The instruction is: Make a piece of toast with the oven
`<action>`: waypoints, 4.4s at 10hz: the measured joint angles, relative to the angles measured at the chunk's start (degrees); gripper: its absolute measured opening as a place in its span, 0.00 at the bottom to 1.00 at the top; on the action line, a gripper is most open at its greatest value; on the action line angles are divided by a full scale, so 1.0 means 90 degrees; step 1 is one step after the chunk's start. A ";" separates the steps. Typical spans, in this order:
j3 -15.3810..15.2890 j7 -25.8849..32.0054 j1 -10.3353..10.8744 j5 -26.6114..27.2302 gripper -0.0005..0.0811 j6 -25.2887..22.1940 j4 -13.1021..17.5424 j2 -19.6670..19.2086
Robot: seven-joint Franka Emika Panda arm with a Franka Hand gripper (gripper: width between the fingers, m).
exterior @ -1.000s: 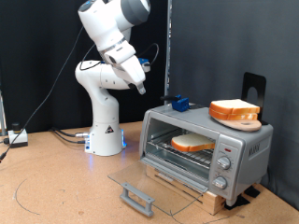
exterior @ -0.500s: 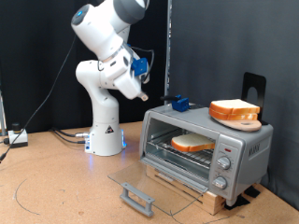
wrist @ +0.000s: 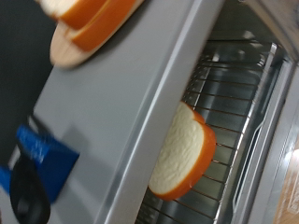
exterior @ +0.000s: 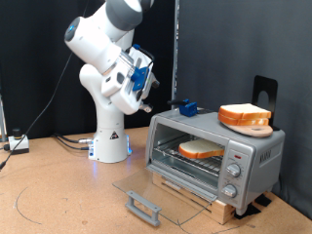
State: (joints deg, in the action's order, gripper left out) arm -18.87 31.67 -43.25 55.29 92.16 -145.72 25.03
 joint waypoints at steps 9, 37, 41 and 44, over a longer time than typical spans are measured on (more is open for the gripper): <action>0.0034 -0.1621 -0.0550 -0.1441 0.99 0.0193 0.0778 -0.1684; 0.0600 -0.0580 -0.1019 -0.2777 0.99 0.1674 0.2243 -0.5647; 0.0497 -0.0526 -0.0990 -0.2795 0.99 0.1445 0.2303 -0.6128; 0.0313 -0.0362 -0.0944 -0.2929 0.99 0.1253 0.1828 -0.6069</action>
State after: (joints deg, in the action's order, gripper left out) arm -16.06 28.42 -51.75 28.92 103.44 -129.27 -29.59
